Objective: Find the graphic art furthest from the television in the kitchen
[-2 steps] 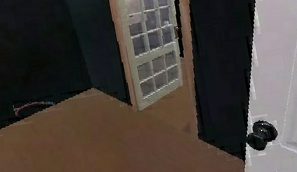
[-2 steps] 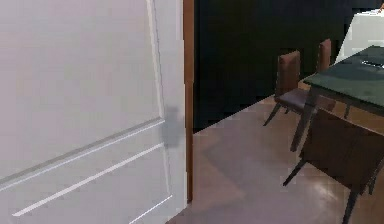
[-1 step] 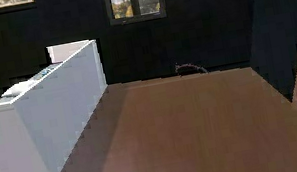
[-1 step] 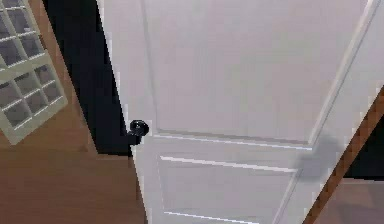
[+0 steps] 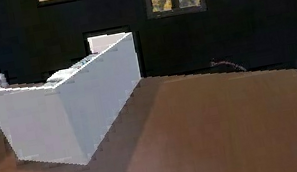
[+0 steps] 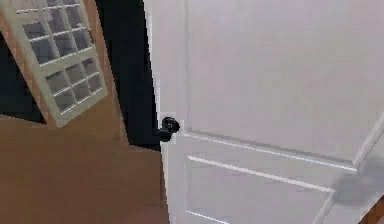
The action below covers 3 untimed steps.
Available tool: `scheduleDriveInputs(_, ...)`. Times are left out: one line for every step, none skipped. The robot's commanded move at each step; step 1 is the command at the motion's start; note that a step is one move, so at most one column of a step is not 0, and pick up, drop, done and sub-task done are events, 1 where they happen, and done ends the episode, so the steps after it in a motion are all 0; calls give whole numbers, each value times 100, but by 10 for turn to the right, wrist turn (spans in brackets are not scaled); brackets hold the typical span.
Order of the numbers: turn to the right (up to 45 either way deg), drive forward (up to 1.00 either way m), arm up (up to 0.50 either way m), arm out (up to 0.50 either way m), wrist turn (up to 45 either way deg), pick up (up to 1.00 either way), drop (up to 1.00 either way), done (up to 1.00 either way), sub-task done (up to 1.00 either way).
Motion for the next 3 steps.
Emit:
scheduleDriveInputs(0, 45, 0, 0, 0, 0, 0, 0, 0)
scheduleDriveInputs(450, 0, 0, 0, 0, 0, 0, 0, 0)
scheduleDriveInputs(150, 0, 0, 0, 0, 0, 0, 0, 0)
